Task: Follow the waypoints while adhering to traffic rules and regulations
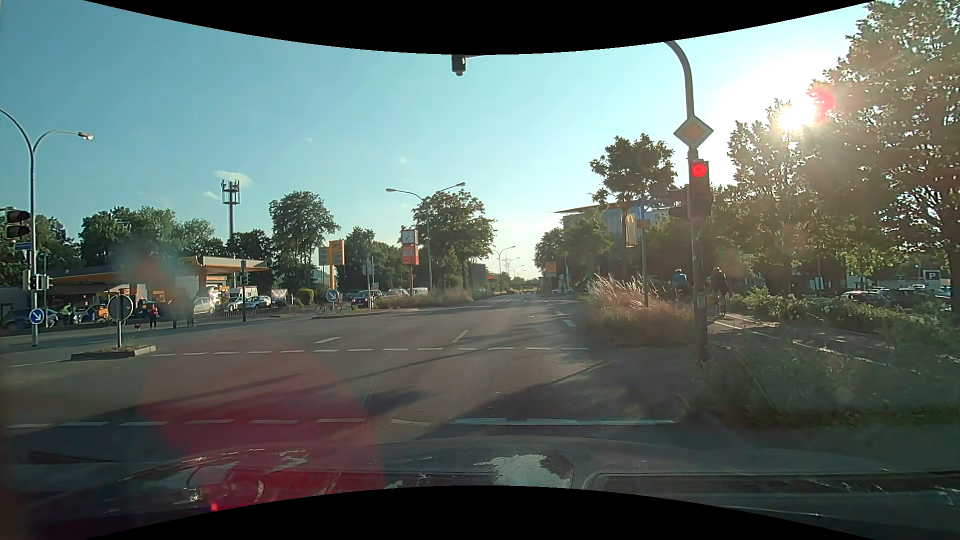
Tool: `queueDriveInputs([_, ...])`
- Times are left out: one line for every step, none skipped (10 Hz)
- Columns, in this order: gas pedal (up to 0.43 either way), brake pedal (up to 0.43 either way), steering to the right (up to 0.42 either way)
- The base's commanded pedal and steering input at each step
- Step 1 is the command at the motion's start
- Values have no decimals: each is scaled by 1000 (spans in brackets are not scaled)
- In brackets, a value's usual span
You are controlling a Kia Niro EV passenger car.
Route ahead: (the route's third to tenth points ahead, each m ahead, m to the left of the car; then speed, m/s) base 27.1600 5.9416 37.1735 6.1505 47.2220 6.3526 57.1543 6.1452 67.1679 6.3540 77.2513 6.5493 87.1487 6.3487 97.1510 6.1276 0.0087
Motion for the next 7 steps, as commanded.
queueDriveInputs([0,244,15])
queueDriveInputs([0,244,15])
queueDriveInputs([0,244,15])
queueDriveInputs([0,244,15])
queueDriveInputs([0,244,15])
queueDriveInputs([0,244,15])
queueDriveInputs([0,244,15])
